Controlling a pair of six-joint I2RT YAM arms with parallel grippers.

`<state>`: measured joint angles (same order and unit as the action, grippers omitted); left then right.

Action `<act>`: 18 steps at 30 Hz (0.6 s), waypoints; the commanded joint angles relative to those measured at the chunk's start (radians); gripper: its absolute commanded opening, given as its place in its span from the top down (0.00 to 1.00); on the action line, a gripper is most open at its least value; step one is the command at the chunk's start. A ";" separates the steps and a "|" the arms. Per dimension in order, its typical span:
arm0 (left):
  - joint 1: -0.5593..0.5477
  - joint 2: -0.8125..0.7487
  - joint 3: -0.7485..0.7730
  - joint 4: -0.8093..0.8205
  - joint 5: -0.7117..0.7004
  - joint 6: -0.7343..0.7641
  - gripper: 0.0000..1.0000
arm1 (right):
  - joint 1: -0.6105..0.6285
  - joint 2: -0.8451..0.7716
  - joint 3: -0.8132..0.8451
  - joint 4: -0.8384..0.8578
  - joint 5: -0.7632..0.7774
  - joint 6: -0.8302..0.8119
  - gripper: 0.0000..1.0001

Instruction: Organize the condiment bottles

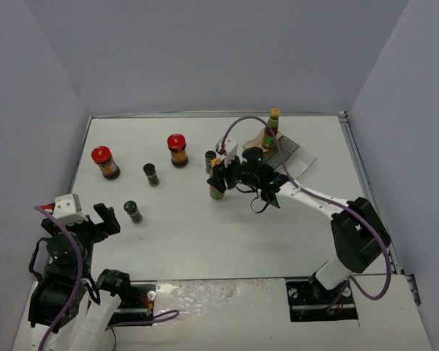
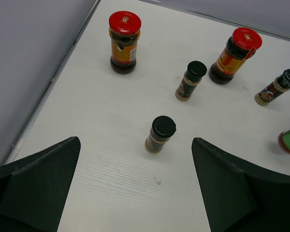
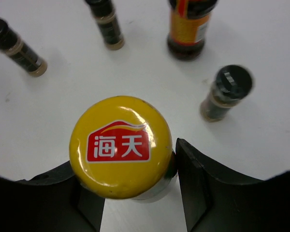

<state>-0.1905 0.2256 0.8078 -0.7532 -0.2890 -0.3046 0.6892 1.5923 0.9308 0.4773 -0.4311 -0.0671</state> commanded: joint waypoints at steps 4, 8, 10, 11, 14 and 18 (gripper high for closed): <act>0.002 0.034 0.014 0.055 -0.015 -0.013 0.03 | -0.225 -0.122 0.186 0.078 0.072 -0.029 1.00; 0.002 0.031 0.016 0.054 -0.017 -0.014 0.03 | -0.328 -0.055 0.240 0.118 0.083 0.000 1.00; 0.002 0.031 0.014 0.055 -0.019 -0.014 0.03 | -0.366 -0.020 0.265 0.136 0.095 0.004 1.00; 0.002 0.031 0.014 0.055 -0.019 -0.014 0.03 | -0.386 0.004 0.283 0.148 0.105 0.004 1.00; 0.002 0.031 0.014 0.055 -0.016 -0.014 0.03 | -0.427 0.052 0.319 0.174 0.109 0.008 1.00; 0.002 0.034 0.014 0.056 -0.016 -0.014 0.03 | -0.451 0.127 0.364 0.210 0.124 0.011 1.00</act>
<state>-0.1905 0.2264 0.8070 -0.7536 -0.2935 -0.3046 0.2466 1.7029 1.1935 0.4719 -0.3164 -0.0726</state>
